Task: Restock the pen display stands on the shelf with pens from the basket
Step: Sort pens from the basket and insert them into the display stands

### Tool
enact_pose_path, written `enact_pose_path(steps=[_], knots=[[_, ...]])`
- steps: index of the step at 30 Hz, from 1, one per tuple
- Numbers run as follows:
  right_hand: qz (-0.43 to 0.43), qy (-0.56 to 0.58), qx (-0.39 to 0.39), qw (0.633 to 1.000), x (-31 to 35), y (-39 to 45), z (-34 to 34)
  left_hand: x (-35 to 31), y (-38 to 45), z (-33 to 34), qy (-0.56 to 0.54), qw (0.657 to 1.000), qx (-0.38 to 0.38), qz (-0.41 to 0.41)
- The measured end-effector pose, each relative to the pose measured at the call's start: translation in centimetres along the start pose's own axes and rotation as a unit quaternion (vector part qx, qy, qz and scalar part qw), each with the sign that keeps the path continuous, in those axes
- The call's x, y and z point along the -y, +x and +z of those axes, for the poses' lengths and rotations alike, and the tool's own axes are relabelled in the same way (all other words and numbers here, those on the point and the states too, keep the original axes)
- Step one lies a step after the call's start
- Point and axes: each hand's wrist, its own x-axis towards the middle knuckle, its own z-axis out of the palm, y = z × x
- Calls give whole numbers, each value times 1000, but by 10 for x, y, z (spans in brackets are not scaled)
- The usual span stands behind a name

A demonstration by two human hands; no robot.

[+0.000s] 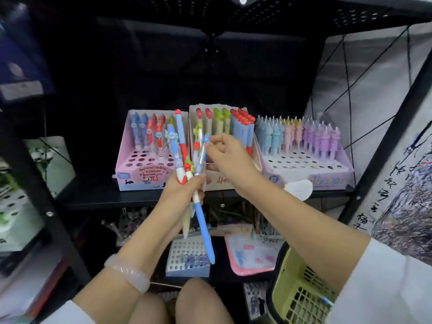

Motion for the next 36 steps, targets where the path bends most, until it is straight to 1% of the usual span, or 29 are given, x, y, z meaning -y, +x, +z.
enact_pose_path(steps=[3,7,11,13,16,19,24,26,29,31,33,36], knots=[[-7,6,4,1000,5,14,23,-10,6,-20,16,999,-26,26],[4,49,11,999,14,30,49,-24,15,-45,59,994,-74,48],[4,65,25,998,16,41,70,-31,21,-64,29,990,-134,22],[-7,54,19,998,15,44,75,-31,23,-70,41,989,-141,12],[-18,52,21,998,15,48,82,-32,25,-80,30,985,-167,5],[-29,65,16,997,18,51,87,-35,29,-84,44,981,-186,26],[-56,131,0,990,32,58,101,-48,34,-91,18,961,-267,68],[-65,152,-26,986,37,62,106,-53,37,-101,17,953,-292,71],[-72,128,-106,983,43,79,105,-53,40,-118,56,945,-317,61],[-87,82,-137,983,47,93,102,-50,40,-125,70,946,-313,40],[-107,23,-144,984,48,105,104,-45,39,-130,73,952,-296,25],[-141,-42,-117,982,47,117,113,-41,37,-136,72,959,-273,8]])
